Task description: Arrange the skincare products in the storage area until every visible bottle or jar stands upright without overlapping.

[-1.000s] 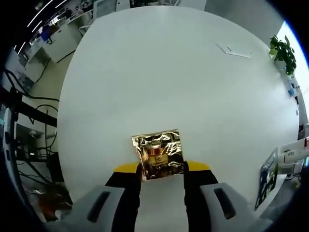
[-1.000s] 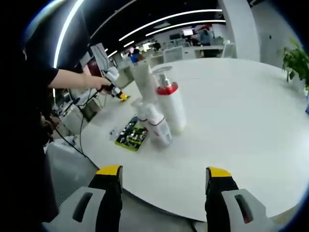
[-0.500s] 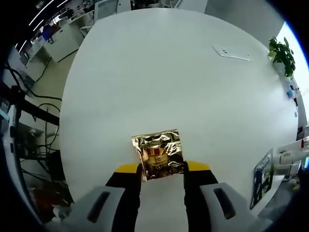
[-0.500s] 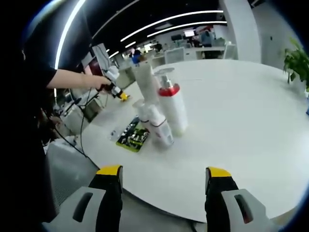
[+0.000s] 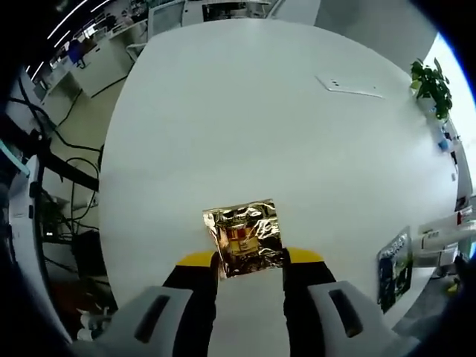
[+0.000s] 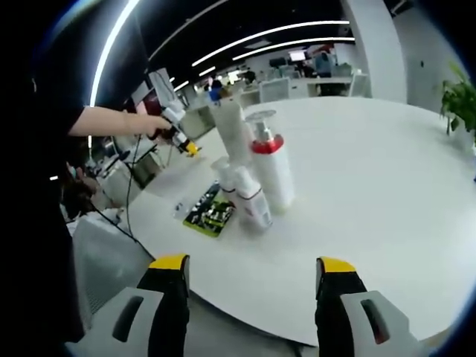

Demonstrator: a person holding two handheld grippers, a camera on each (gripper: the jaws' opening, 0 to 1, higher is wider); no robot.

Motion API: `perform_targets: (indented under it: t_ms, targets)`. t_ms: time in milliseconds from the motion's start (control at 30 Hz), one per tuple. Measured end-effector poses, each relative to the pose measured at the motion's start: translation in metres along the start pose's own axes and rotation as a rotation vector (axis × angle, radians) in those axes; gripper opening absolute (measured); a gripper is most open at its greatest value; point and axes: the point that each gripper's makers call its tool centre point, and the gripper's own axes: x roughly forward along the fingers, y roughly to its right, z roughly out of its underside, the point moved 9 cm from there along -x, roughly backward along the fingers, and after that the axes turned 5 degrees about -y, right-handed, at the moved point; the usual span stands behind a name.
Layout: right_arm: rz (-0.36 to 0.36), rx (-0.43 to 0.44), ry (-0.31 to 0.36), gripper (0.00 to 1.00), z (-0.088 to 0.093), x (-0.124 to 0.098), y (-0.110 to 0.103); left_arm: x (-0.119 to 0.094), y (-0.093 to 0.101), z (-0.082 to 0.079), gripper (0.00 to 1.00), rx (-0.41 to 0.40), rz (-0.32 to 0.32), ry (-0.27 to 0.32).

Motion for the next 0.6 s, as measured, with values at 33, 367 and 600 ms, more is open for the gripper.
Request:
perform_targets:
  t_ms: [33, 367, 600]
  targets:
    - [0.000, -0.002, 0.003, 0.71, 0.000, 0.000, 0.000, -0.001, -0.001, -0.001, 0.38, -0.004, 0.005, 0.003]
    - [-0.013, -0.028, 0.032, 0.71, 0.000, -0.001, -0.002, 0.012, -0.032, -0.022, 0.38, -0.021, 0.039, 0.017]
    - [-0.026, -0.047, 0.044, 0.70, -0.001, -0.002, -0.004, 0.000, -0.006, 0.002, 0.38, -0.017, 0.011, 0.057]
